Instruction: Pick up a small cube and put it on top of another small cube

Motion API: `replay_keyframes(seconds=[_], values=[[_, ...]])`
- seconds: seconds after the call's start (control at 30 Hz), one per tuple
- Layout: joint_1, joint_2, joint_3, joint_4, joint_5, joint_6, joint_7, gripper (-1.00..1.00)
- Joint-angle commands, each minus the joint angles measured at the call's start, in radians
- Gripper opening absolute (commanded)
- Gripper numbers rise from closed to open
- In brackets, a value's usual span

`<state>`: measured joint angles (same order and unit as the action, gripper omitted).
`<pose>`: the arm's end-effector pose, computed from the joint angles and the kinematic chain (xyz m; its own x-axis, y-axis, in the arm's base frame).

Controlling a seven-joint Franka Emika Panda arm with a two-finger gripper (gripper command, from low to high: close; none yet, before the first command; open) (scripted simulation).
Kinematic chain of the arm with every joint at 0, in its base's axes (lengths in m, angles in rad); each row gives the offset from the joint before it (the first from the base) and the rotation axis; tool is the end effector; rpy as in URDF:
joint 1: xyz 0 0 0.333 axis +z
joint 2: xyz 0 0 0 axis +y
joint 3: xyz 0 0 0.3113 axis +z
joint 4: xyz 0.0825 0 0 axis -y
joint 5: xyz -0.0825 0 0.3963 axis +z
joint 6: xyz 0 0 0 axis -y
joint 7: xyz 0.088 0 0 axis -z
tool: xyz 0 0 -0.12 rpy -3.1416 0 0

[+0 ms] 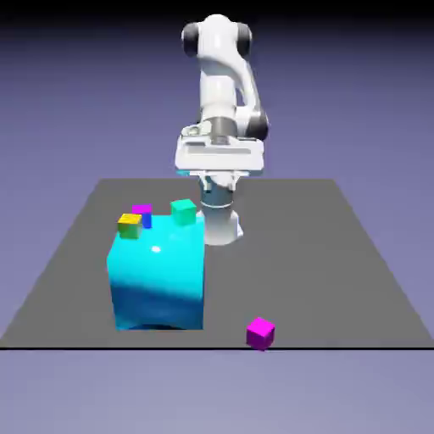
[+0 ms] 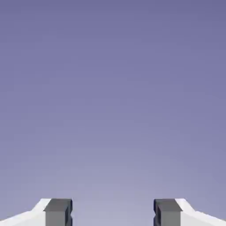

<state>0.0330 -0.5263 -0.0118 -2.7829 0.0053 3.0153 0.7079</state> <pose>0.4202 0.0086 0.4299 0.5640 -0.6446 0.5161 -0.4572 -0.7642 -0.4549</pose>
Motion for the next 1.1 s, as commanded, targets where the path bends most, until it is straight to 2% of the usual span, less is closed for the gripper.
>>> replay_keyframes(seconds=[0.0, 0.83, 1.03, 1.07], values=[[0.017, 0.036, -0.010, 0.022, 0.004, -0.018, -0.028, 0.00], [0.451, 0.937, -0.253, 0.581, 0.114, -0.465, -0.710, 0.00], [0.404, 1.100, -0.197, 0.608, 0.167, -0.330, -0.747, 0.00], [0.404, 1.100, -0.197, 0.608, 0.167, -0.330, -0.747, -1.00]])
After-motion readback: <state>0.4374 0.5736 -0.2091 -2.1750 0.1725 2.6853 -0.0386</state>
